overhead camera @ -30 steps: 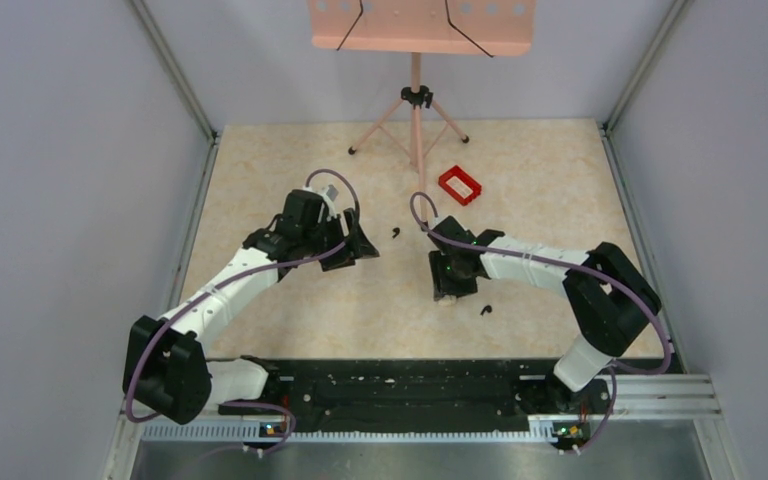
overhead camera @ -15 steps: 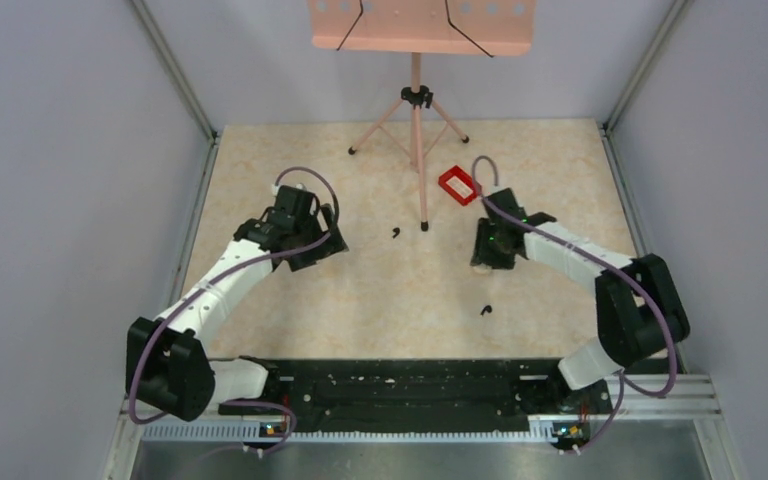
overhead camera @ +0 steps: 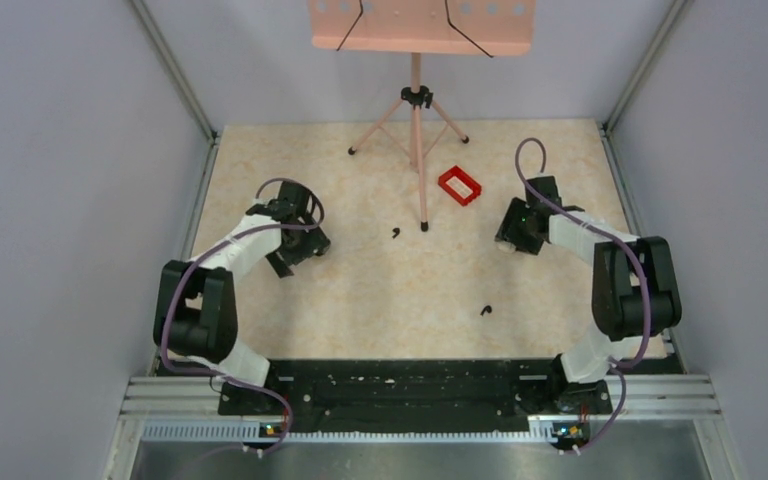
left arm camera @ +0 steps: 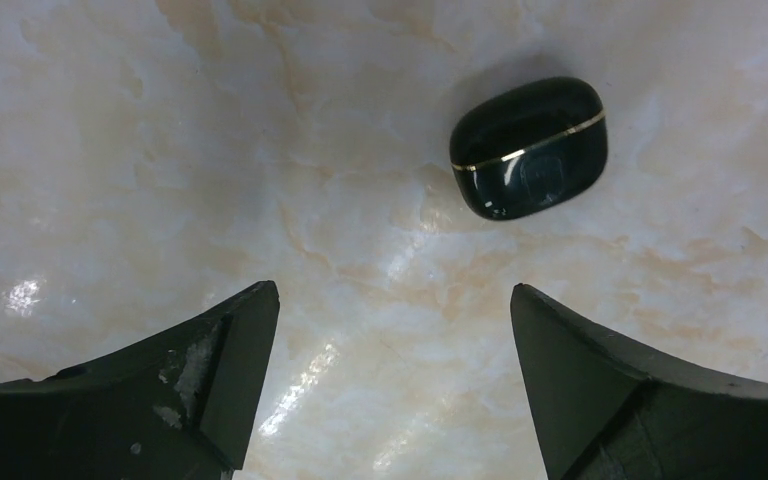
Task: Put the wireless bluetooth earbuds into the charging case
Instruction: Place the charging case with the earbuds at the center of the board, then pick up the charging case from the center of the board.
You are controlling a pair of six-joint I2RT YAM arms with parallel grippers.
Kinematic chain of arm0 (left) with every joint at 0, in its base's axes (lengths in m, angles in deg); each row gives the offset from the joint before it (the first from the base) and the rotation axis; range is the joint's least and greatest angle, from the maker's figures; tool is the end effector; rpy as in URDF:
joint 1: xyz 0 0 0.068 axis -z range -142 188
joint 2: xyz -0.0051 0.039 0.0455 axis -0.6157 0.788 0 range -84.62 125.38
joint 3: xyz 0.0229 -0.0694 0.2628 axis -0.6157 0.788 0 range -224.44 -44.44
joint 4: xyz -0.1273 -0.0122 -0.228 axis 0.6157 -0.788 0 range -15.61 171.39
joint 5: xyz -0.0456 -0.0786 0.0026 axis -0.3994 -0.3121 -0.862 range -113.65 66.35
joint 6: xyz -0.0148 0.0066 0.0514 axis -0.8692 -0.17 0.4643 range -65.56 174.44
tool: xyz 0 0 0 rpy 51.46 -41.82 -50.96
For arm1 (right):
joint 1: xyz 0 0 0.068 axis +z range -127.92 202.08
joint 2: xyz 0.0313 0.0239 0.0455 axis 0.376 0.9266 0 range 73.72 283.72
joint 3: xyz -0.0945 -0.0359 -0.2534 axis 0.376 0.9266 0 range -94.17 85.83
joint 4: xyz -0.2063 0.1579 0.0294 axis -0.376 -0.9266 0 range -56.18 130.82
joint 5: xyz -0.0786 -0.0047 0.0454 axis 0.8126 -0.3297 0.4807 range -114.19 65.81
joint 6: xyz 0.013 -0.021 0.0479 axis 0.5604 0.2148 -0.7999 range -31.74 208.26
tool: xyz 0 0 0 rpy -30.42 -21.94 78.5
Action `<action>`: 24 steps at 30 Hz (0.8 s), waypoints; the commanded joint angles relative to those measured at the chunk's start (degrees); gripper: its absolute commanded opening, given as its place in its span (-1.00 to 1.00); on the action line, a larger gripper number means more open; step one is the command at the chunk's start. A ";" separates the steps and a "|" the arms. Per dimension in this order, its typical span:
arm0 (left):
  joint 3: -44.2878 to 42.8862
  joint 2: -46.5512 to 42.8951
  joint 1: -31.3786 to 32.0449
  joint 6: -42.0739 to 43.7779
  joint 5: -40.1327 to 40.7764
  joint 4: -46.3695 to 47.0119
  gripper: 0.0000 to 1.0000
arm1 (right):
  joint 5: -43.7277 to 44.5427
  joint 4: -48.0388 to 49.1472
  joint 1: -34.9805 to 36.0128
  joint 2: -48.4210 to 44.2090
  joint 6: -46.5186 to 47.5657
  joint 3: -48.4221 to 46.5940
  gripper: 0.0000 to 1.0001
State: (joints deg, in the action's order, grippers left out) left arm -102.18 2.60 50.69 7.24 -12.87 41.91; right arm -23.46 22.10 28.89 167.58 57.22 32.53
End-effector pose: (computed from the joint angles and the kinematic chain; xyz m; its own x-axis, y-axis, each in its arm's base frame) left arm 0.2836 -0.0570 0.2071 -0.7290 -0.5746 -0.3720 -0.5660 0.8116 -0.1446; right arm 0.3167 0.0373 0.1690 -0.7891 0.4253 -0.4433 0.3443 0.9038 0.2542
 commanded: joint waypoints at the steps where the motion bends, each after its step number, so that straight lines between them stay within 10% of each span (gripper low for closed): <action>1: -3.46 4.42 -2.20 -3.10 -0.97 2.13 0.85 | -2.75 2.61 -0.49 1.67 0.02 -1.85 0.31; 6: -3.50 5.78 -2.58 -1.64 -1.53 2.23 0.90 | -3.23 2.56 -0.50 -3.14 -0.56 0.20 0.75; 24: -5.28 8.65 -2.84 -4.14 -6.62 8.32 0.80 | -4.00 -4.95 0.13 -26.32 -0.37 4.45 0.85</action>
State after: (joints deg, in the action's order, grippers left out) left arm -106.37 12.58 47.67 4.79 -18.42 47.61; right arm -26.54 19.45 28.72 144.11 56.76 36.31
